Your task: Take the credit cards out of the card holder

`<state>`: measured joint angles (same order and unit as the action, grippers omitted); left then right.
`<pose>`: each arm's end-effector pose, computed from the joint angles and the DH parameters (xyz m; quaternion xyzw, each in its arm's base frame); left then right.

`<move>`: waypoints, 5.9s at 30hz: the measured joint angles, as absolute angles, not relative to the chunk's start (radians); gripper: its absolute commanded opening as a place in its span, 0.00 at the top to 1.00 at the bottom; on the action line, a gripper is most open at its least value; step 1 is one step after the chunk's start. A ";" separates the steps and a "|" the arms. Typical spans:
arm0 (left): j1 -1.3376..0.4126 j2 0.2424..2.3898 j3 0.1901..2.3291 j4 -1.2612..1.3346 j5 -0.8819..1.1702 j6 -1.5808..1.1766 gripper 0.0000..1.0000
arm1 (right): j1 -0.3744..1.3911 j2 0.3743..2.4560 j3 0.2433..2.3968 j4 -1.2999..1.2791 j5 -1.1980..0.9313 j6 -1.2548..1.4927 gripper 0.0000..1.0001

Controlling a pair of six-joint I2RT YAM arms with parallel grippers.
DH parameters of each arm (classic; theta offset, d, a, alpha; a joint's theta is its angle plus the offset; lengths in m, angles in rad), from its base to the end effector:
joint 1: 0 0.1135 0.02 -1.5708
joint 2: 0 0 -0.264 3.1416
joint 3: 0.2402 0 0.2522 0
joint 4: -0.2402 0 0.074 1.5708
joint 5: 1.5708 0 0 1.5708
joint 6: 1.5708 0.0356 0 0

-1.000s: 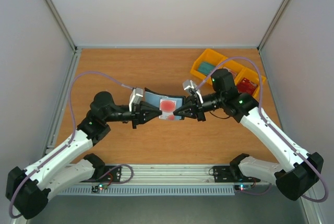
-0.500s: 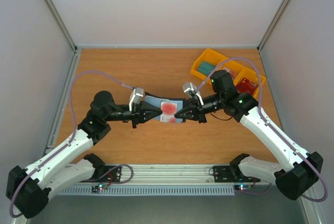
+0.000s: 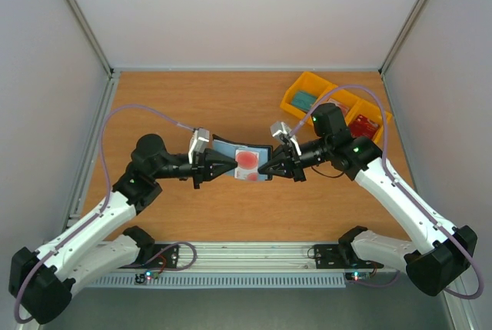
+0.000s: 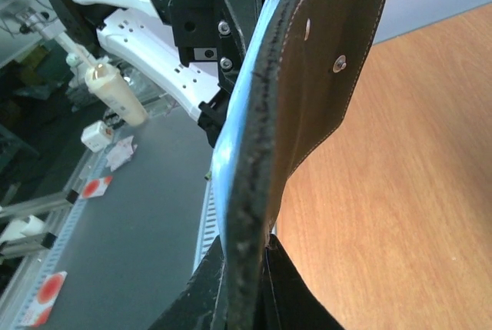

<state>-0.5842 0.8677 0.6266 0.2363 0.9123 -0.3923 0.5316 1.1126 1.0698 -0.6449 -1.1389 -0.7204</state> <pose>0.1490 -0.1323 0.3142 0.3703 0.6036 -0.5728 0.4128 0.1726 0.1390 0.3433 -0.6328 0.4820 0.4514 0.4043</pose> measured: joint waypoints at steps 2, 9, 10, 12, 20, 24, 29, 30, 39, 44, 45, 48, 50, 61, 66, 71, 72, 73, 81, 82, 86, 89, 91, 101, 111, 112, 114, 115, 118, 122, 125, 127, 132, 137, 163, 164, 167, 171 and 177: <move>-0.583 0.867 0.627 0.236 0.913 -0.393 1.00 | 0.531 1.113 1.071 -0.647 -1.138 -0.721 0.99; -0.562 0.855 0.627 0.227 0.941 -0.393 1.00 | 0.522 1.110 1.071 -0.643 -1.136 -0.725 0.99; -0.561 0.855 0.627 0.227 0.941 -0.393 1.00 | 0.521 1.110 1.071 -0.643 -1.137 -0.725 0.99; -0.560 0.855 0.627 0.228 0.946 -0.393 1.00 | 0.521 1.110 1.071 -0.643 -1.138 -0.725 0.99; -0.542 0.855 0.629 0.216 0.985 -0.369 1.00 | 0.521 1.110 1.071 -0.651 -1.140 -0.742 0.99; -0.535 0.857 0.638 0.208 1.011 -0.358 1.00 | 0.521 1.110 1.073 -0.650 -1.146 -0.746 0.99; -0.529 0.857 0.639 0.211 1.020 -0.354 1.00 | 0.521 1.114 1.073 -0.641 -1.154 -0.742 0.99; -0.527 0.858 0.639 0.212 1.021 -0.354 1.00 | 0.521 1.116 1.073 -0.640 -1.155 -0.742 0.99; -0.551 0.884 0.638 0.240 0.976 -0.355 0.99 | 0.498 1.127 1.078 -0.654 -1.176 -0.738 0.99; -0.556 0.887 0.638 0.241 0.969 -0.350 0.91 | 0.495 1.127 1.078 -0.665 -1.188 -0.739 0.99; -0.554 0.886 0.638 0.237 0.967 -0.344 0.90 | 0.492 1.127 1.078 -0.671 -1.193 -0.740 0.99; -0.549 0.886 0.638 0.232 0.955 -0.336 0.88 | 0.486 1.126 1.078 -0.685 -1.203 -0.741 0.99; -0.549 0.886 0.638 0.231 0.953 -0.336 0.82 | 0.485 1.126 1.078 -0.691 -1.208 -0.742 0.99; -0.569 0.906 0.637 0.244 0.936 -0.352 0.69 | 0.485 1.126 1.078 -0.695 -1.226 -0.741 0.99; -0.581 0.920 0.637 0.249 0.915 -0.369 0.67 | 0.484 1.126 1.079 -0.688 -1.236 -0.741 0.99; -0.602 0.932 0.637 0.266 0.894 -0.381 0.68 | 0.482 1.126 1.079 -0.688 -1.256 -0.742 0.99; -0.612 0.935 0.637 0.270 0.890 -0.381 0.68 | 0.482 1.126 1.079 -0.688 -1.258 -0.743 0.99; -0.622 0.937 0.637 0.273 0.886 -0.377 0.69 | 0.482 1.126 1.079 -0.688 -1.258 -0.743 0.99; -0.634 0.928 0.637 0.280 0.884 -0.349 1.00 | 0.482 1.126 1.079 -0.692 -1.247 -0.754 0.99; -0.634 0.920 0.638 0.280 0.889 -0.345 1.00 | 0.474 1.127 1.079 -0.692 -1.234 -0.756 0.99; -0.617 0.900 0.638 0.270 0.899 -0.339 1.00 | 0.472 1.128 1.079 -0.678 -1.211 -0.761 0.99; -0.598 0.896 0.637 0.252 0.912 -0.340 1.00 | 0.471 1.128 1.079 -0.672 -1.189 -0.762 0.99; -0.591 0.890 0.637 0.244 0.918 -0.342 1.00 | 0.471 1.128 1.079 -0.667 -1.181 -0.762 0.99; -0.571 0.881 0.627 0.238 0.923 -0.348 1.00 | 0.473 1.160 1.083 -0.641 -1.177 -0.743 0.86; -0.583 0.876 0.613 0.249 0.876 -0.384 1.00 | 0.518 1.140 1.061 -0.545 -1.165 -0.678 0.69; -0.585 0.876 0.613 0.250 0.874 -0.385 1.00 | 0.522 1.139 1.051 -0.518 -1.159 -0.661 0.71; -0.586 0.877 0.613 0.251 0.870 -0.385 1.00 | 0.526 1.139 1.031 -0.462 -1.151 -0.626 0.78; -0.587 0.877 0.613 0.251 0.866 -0.385 1.00 | 0.527 1.139 1.020 -0.435 -1.145 -0.609 0.82; -0.590 0.877 0.612 0.252 0.860 -0.385 1.00 | 0.527 1.139 1.007 -0.386 -1.132 -0.575 0.93; -0.590 0.876 0.606 0.267 0.856 -0.385 1.00 | 0.527 1.136 1.004 -0.374 -1.121 -0.553 0.99; -0.595 0.877 0.605 0.273 0.854 -0.385 1.00 | 0.528 1.121 0.994 -0.372 -1.113 -0.550 0.99; -0.599 0.877 0.605 0.278 0.855 -0.385 0.99 | 0.528 1.112 0.992 -0.374 -1.110 -0.551 0.99; -0.602 0.877 0.605 0.280 0.855 -0.381 0.81 | 0.528 1.110 0.992 -0.385 -1.109 -0.560 0.99; -0.599 0.864 0.605 0.277 0.862 -0.381 0.84 | 0.527 1.110 0.996 -0.404 -1.121 -0.575 0.99; -0.576 0.856 0.605 0.275 0.903 -0.393 1.00 | 0.495 1.115 1.045 -0.527 -1.159 -0.675 0.98; -0.575 0.856 0.605 0.275 0.904 -0.393 1.00 | 0.495 1.115 1.045 -0.528 -1.158 -0.677 0.99; -0.573 0.856 0.605 0.275 0.906 -0.394 1.00 | 0.494 1.115 1.049 -0.533 -1.156 -0.674 0.99; -0.571 0.851 0.605 0.275 0.906 -0.395 1.00 | 0.494 1.113 1.050 -0.533 -1.150 -0.675 0.99; -0.570 0.836 0.605 0.272 0.908 -0.393 1.00 | 0.492 1.108 1.050 -0.529 -1.163 -0.672 0.99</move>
<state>-0.5697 0.8364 0.6052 0.2722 0.9085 -0.3935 0.4919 1.1076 1.0504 -0.5289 -1.1625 -0.6720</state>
